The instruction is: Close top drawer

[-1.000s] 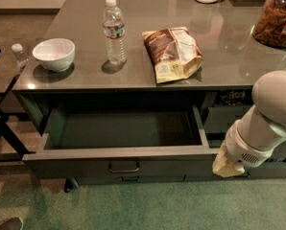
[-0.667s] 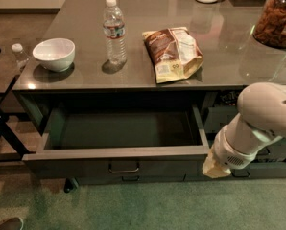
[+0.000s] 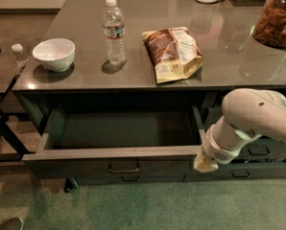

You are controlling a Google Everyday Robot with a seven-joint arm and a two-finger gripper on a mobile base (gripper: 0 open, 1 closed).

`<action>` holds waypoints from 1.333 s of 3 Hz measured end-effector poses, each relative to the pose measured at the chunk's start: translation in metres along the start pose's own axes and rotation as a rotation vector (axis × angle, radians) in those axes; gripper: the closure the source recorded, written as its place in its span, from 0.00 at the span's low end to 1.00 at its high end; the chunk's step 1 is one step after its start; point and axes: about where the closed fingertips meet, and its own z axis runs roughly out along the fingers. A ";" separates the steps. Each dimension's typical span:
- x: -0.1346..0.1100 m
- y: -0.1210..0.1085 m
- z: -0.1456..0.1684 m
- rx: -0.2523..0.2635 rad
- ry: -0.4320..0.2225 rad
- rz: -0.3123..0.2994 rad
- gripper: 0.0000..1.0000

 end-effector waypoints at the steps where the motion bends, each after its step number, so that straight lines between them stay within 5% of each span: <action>1: -0.003 -0.016 0.009 0.015 0.011 -0.003 1.00; 2: -0.006 -0.027 0.015 0.016 0.009 -0.014 1.00; 4: -0.006 -0.028 0.015 0.016 0.008 -0.015 0.59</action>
Offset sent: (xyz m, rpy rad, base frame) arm 0.0482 0.0015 -0.0185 -0.0028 -0.0251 0.0322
